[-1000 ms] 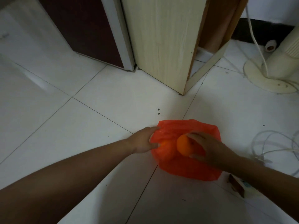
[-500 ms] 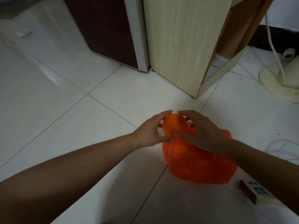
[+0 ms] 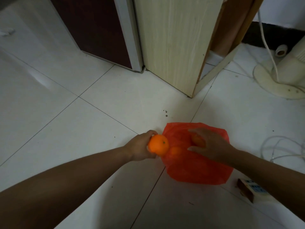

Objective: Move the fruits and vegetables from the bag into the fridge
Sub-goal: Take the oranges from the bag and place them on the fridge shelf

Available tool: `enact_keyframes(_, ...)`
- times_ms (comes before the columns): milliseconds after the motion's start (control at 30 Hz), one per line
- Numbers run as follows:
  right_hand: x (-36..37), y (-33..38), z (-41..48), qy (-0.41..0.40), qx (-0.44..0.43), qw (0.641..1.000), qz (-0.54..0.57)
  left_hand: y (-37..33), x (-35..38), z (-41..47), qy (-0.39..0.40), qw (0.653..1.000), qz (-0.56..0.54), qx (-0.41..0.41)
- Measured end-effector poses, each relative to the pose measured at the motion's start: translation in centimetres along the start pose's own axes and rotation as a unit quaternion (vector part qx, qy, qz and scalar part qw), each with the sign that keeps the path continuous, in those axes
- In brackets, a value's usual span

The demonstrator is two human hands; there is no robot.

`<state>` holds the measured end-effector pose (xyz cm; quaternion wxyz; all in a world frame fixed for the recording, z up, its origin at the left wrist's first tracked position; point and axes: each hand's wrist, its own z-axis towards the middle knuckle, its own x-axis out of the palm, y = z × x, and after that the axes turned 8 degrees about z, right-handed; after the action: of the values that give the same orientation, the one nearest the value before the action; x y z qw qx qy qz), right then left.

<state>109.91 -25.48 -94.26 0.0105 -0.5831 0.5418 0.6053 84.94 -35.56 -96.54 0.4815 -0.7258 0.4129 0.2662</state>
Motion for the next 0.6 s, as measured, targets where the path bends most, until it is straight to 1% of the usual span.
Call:
enact_keyframes(233,0.6,-1.7,0.0,0.014,0.016,1.000,0.006,0.3,1.5,1.4,0.031,0.999,0.024,-0.011)
enact_keyframes(367,1.3,-1.8,-0.1,0.034,0.005,0.999,0.004,0.1,2.4,1.6,0.061,0.997,0.042,-0.003)
enact_keyframes(600,2.6,-2.0,0.0,0.064,-0.007,0.998,-0.021,0.5,3.4,1.5,0.086,0.993,0.078,0.008)
